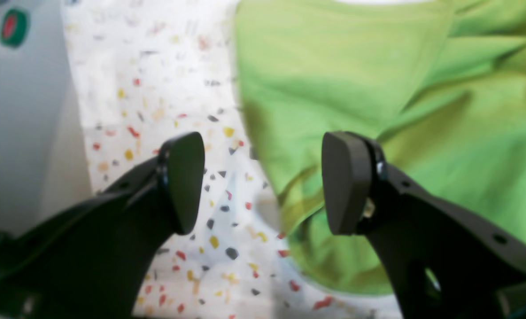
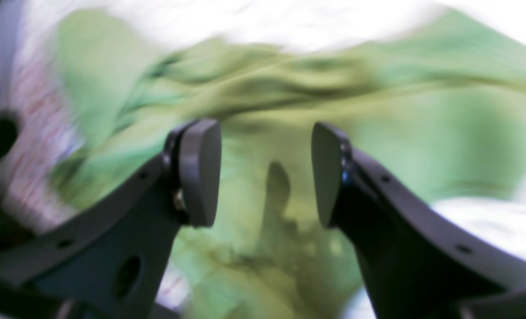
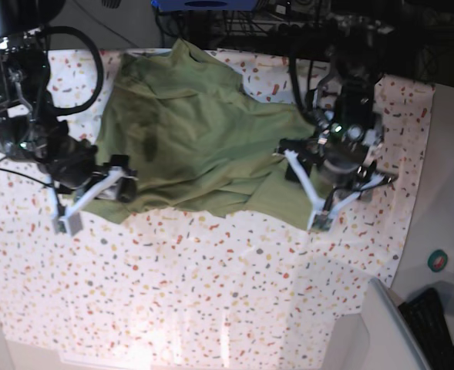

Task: Layout the t-shirt on the table in an organized manner, then fold the t-shirt properly
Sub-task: 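Grasp opposite shirt corners with the left and right grippers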

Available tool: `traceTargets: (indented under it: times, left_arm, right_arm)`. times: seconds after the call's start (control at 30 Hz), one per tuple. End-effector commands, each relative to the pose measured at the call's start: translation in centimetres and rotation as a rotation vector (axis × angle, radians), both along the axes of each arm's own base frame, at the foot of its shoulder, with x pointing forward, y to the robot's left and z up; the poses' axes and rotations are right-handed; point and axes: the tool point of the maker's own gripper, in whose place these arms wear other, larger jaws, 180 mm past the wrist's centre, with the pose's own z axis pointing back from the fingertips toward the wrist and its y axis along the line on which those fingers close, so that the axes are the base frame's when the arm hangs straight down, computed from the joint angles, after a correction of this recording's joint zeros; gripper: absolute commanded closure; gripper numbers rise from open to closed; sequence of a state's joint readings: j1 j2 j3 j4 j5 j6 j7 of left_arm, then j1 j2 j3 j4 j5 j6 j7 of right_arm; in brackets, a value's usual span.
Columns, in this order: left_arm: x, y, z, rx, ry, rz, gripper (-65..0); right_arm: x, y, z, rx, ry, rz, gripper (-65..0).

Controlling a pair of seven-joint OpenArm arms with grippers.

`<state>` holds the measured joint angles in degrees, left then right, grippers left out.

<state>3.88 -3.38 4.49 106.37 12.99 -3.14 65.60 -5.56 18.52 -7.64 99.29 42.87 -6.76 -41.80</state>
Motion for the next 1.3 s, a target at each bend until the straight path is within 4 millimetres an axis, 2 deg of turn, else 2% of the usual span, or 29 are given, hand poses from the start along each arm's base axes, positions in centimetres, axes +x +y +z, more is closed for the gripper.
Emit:
traceTargets:
  times: [0.0, 0.03, 0.1, 0.2, 0.27, 0.4, 0.53, 0.6, 0.7, 0.77, 1.07, 1.13, 1.27]
  left_arm:
    - [1.9, -1.1, 1.7, 0.016, -0.063, -0.031, -39.7]
    - [2.9, -3.0, 2.0, 0.018, -0.073, -0.069, -39.5]
    - [4.4, -5.8, 1.3, 0.057, -0.054, -0.137, -39.3]
    - [5.4, -8.5, -1.0, 0.156, 0.018, -0.218, -39.3]
    - [5.6, -9.5, -2.9, 0.197, 0.077, -0.248, -39.5]
    - [6.4, -9.7, -4.2, 0.204, 0.132, -0.259, -39.2]
    - [7.2, -10.5, -4.3, 0.177, 0.096, -0.288, -39.0]
    - [7.0, -11.2, -5.4, 0.165, 0.107, -0.306, -39.0]
    - [6.6, -11.0, -7.4, 0.165, 0.157, -0.315, -39.0]
    - [6.2, -11.3, -8.0, 0.16, 0.178, -0.315, -39.0]
    - [6.9, -11.3, -7.3, 0.165, 0.159, -0.312, -39.0]
    - [7.3, -11.3, -7.0, 0.166, 0.15, -0.311, -39.0]
    - [8.0, -9.5, -6.7, 0.139, 0.151, -0.238, -39.0]
  right_arm:
    - [0.3, -1.0, 0.8, -0.002, -0.03, -0.018, -32.0]
    - [0.2, -2.3, 0.7, -0.017, -0.026, -0.042, -32.0]
    - [0.0, -3.6, 0.7, -0.029, -0.022, -0.071, -32.0]
    - [-0.9, -4.2, 0.0, -0.034, 0.001, -0.085, -32.0]
    - [-1.4, -4.7, -0.3, -0.037, 0.013, -0.098, -32.0]
    - [-1.7, -4.4, -0.6, -0.032, 0.022, -0.096, -32.0]
    - [-1.9, -4.3, -0.8, -0.028, 0.028, -0.096, -32.0]
    - [-1.9, -4.3, -0.8, -0.028, 0.028, -0.096, -32.0]
    - [-1.9, -4.2, -0.8, -0.026, 0.029, -0.097, -32.0]
    - [-1.9, -4.2, -0.8, -0.026, 0.029, -0.097, -32.0]
    - [-2.0, -4.2, -0.9, -0.027, 0.031, -0.098, -32.0]
    - [-2.1, -4.5, -1.5, -0.03, 0.049, -0.104, -32.0]
    - [-2.5, -5.1, -2.8, -0.036, 0.088, -0.12, -32.0]
